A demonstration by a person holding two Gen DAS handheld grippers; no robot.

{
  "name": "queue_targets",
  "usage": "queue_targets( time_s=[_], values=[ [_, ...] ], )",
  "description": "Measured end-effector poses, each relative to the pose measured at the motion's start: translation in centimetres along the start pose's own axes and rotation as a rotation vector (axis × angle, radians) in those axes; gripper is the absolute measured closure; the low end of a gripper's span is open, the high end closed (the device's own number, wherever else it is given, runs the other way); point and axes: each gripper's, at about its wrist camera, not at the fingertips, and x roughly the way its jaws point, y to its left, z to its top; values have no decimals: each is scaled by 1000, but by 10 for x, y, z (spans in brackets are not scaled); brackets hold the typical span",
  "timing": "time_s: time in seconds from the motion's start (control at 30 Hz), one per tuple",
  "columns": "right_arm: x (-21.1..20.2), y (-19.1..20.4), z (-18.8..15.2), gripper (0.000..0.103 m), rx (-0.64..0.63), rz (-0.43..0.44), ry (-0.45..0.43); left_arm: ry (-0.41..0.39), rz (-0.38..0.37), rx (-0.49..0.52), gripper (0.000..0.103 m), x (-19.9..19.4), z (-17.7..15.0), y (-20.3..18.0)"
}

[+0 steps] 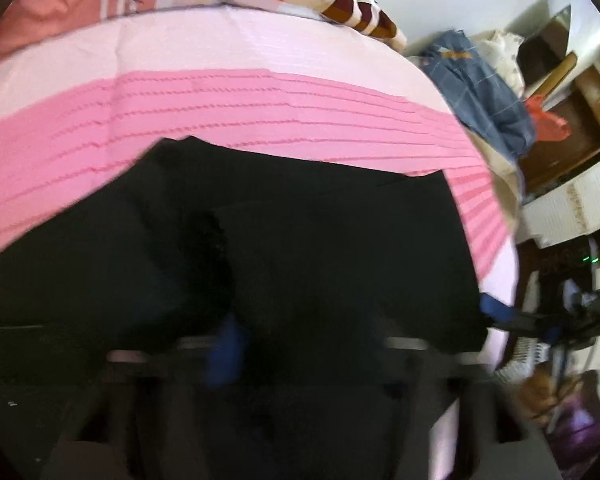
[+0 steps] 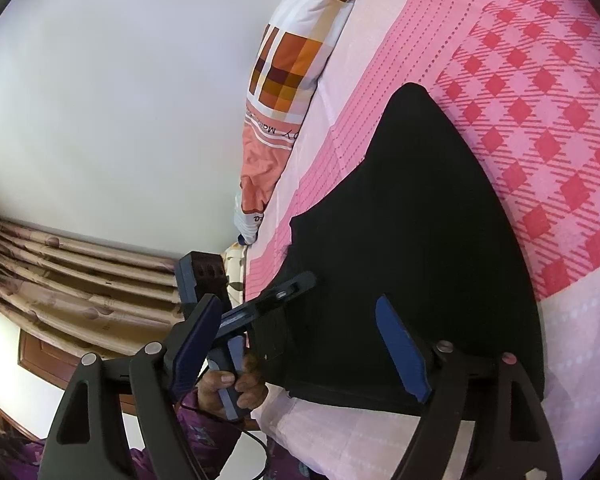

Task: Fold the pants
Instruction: 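Grasp the trouser edge with the left gripper and lift it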

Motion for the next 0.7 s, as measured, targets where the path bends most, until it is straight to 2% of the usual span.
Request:
queue_targets(
  time_s=[0.17, 0.27, 0.4, 0.5, 0.63, 0.7],
  values=[
    [0, -2, 0, 26, 16, 3, -4, -43, 12, -6, 95, 0, -6, 1],
    [1, -3, 1, 26, 12, 1, 0, -88, 48, 40, 95, -4, -7, -10],
    [2, -3, 1, 26, 6, -3, 6, -105, 51, 42, 95, -5, -1, -13],
    [1, -3, 1, 26, 7, -8, 0, -135, 64, 80, 95, -12, 1, -24],
    [1, -5, 2, 26, 19, -5, 0, -84, 75, 57, 95, 0, 2, -16],
    [1, -5, 3, 26, 14, -7, 3, -86, 83, 58, 94, 5, -2, -13]
  ],
)
